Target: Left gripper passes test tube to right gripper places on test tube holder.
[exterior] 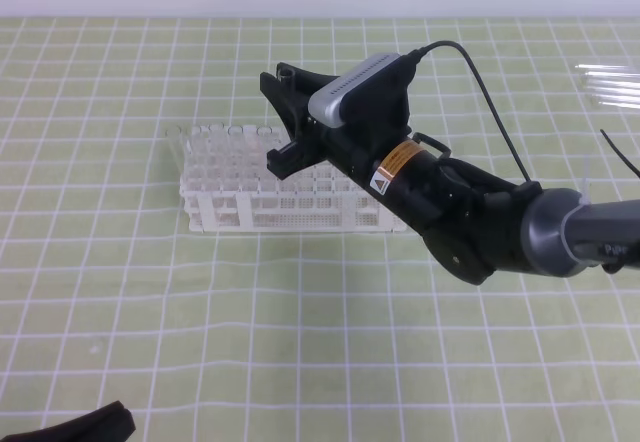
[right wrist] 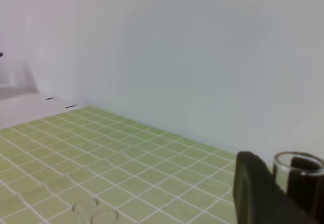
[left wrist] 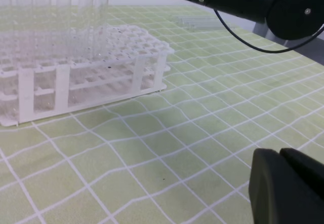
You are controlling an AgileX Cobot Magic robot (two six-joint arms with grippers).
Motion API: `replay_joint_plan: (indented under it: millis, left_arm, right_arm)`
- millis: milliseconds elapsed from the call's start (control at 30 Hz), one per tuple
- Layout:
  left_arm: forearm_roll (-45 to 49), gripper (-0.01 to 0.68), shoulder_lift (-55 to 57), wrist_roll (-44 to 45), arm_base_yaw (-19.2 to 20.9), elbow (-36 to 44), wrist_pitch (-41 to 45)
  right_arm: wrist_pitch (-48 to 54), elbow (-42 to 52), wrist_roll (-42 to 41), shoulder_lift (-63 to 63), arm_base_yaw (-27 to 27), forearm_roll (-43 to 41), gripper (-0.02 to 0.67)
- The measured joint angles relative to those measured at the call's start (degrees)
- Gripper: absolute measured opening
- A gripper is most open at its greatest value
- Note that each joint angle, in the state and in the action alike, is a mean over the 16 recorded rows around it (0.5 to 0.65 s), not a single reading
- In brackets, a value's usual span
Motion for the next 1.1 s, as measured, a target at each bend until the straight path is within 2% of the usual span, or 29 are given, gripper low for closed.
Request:
replay_joint_plan:
  millis: [667, 1100]
  left_arm:
    - [0.0, -0.003, 0.0, 0.0, 0.0, -0.2, 0.2]
    - [0.0, -0.003, 0.0, 0.0, 0.0, -0.2, 0.1]
  right_arm:
    - [2.9, -1.7, 0.4, 1.5, 0.0, -2.6, 0.099]
    - [2.8, -1.7, 0.4, 2.2, 0.0, -1.4, 0.105]
